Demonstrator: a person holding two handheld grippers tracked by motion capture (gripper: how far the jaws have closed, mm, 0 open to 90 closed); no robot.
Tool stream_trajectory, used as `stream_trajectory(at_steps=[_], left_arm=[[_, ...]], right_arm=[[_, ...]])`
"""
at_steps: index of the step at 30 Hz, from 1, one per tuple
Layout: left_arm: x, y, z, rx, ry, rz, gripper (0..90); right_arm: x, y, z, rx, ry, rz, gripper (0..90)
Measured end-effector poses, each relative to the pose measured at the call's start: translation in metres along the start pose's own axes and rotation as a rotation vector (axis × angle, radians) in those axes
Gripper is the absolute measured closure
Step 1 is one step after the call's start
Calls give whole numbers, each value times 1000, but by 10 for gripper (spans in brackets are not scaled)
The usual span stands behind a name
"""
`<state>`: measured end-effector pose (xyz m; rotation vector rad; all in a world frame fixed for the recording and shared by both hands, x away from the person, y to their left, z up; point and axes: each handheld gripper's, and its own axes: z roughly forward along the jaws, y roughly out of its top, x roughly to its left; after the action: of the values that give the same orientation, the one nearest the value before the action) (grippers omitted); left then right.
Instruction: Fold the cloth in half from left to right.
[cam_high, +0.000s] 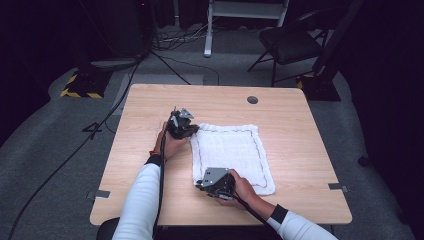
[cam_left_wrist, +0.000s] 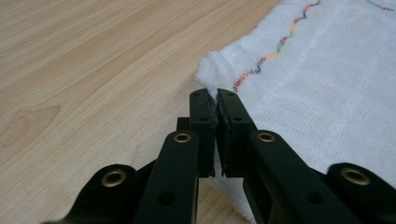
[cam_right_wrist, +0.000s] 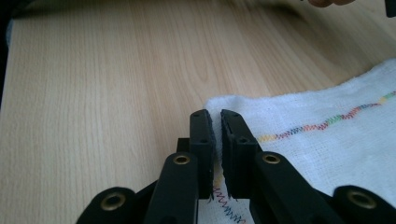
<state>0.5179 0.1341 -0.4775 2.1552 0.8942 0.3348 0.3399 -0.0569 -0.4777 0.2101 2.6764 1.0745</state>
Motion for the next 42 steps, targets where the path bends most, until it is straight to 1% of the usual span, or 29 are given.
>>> stream_trajectory(at_steps=[4,5,6,11,13,14,15,16,18,19,22,27,29,30,32,34,35,36,37,38,40,42], left_arm=[[3,1,-9,-12,15,-3,857],[3,1,-12,-13,14,-5,858],[4,1,-14,-18,19,0,858],[4,4,-22,-34,24,2,860],[2,7,-24,-47,26,1,861],[2,9,-24,-52,28,9,860],[1,11,-25,-54,20,5,860],[0,14,-25,-57,24,11,861],[-4,20,-24,-70,17,6,861],[-5,23,-24,-72,23,16,861],[-11,33,-21,-76,12,27,861],[-22,48,-14,-81,17,51,862],[-26,53,-10,-86,9,48,861],[-28,55,-8,-86,7,55,862],[-33,59,-3,-91,1,56,862],[-38,64,3,-89,2,67,862],[-40,66,5,-89,-2,64,862],[-43,68,8,-90,-3,69,862],[-46,70,10,-89,-11,70,862],[-49,73,14,-89,-10,76,862],[-53,76,18,-86,-8,83,862],[-58,80,23,-86,-19,86,861]], right_arm=[[1,7,-3,-23,-11,-6,841],[0,8,-3,-25,-12,-5,842],[0,9,-5,-29,-15,-6,843],[-2,14,-14,-54,-34,-8,844],[-4,13,-19,-61,-39,-4,845],[-5,13,-22,-62,-41,0,845],[-5,12,-25,-64,-45,4,845],[-7,11,-28,-67,-48,4,845],[-9,9,-35,-69,-54,13,846],[-10,7,-38,-74,-58,18,846],[-14,2,-48,-87,-68,38,846],[-19,-8,-63,-100,-90,61,847],[-21,-13,-70,-107,-99,74,847],[-22,-15,-73,-109,-106,80,847],[-24,-21,-81,-112,-120,86,847],[-25,-26,-87,-112,-128,96,847],[-26,-29,-91,-113,-134,103,847],[-27,-31,-94,-114,-138,106,848],[-28,-34,-97,-117,-141,112,848],[-28,-36,-100,-118,-145,119,848],[-29,-42,-105,-118,-153,130,848],[-29,-47,-111,-118,-162,138,848]])
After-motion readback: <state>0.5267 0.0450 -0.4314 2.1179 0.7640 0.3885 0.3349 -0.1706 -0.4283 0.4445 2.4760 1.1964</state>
